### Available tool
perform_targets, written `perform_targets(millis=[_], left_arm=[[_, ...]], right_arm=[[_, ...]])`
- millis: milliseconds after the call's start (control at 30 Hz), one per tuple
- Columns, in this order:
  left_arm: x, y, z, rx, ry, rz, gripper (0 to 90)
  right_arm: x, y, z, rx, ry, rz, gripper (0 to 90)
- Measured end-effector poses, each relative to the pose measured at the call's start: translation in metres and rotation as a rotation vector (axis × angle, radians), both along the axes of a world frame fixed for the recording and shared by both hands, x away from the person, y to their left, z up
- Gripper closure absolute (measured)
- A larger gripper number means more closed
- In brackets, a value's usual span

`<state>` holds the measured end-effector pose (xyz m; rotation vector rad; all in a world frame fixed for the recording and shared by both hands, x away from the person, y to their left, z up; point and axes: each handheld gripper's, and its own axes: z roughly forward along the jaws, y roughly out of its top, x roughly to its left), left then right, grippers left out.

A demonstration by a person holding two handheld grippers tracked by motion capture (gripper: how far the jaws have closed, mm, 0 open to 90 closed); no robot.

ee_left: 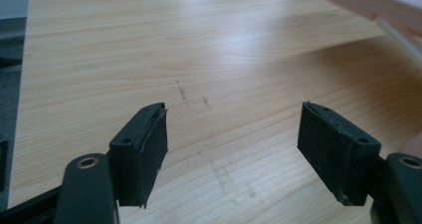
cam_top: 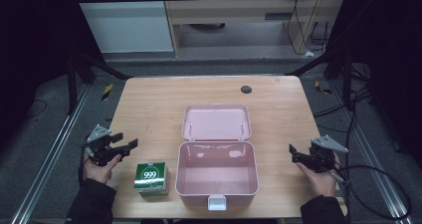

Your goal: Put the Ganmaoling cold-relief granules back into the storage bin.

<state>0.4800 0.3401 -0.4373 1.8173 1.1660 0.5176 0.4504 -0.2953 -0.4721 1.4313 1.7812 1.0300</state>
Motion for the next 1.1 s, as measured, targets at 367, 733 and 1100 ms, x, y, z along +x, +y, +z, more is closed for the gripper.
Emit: perform_targets(millis=[367, 733, 1100], left_arm=[[-0.010, -0.009, 0.034, 0.103, 0.001, -0.233, 19.3], [-0.012, -0.014, 0.056, 0.166, 0.012, -0.321, 17.3], [-0.014, -0.019, 0.089, 0.271, 0.029, -0.449, 14.9]], right_arm=[[-0.004, 0.000, 0.001, -0.006, -0.004, 0.029, 14.7], [-0.004, 0.001, -0.001, -0.022, 0.012, 0.040, 13.2], [-0.004, 0.000, -0.003, -0.037, 0.028, 0.049, 11.6]])
